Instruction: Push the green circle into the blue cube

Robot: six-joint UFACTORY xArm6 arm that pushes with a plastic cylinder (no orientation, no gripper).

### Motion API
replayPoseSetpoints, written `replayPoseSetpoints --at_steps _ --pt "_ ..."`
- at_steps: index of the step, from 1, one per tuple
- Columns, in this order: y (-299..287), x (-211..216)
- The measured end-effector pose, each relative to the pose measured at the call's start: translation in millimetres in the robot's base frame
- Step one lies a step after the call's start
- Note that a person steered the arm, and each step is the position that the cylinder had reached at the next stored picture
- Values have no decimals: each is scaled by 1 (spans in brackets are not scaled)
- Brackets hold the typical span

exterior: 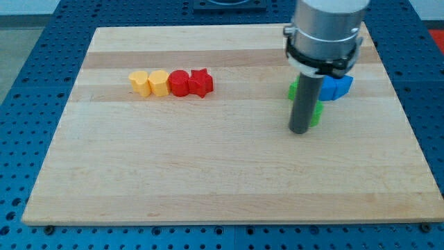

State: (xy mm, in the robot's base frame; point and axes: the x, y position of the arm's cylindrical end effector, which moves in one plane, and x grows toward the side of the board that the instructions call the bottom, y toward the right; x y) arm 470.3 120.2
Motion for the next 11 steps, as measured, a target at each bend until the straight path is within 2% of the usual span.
replayPoseSetpoints --at_steps 2,4,7,11 --pt "3 -16" --pt "-34 -24" --pt "-39 -90" --pt "-7 -68"
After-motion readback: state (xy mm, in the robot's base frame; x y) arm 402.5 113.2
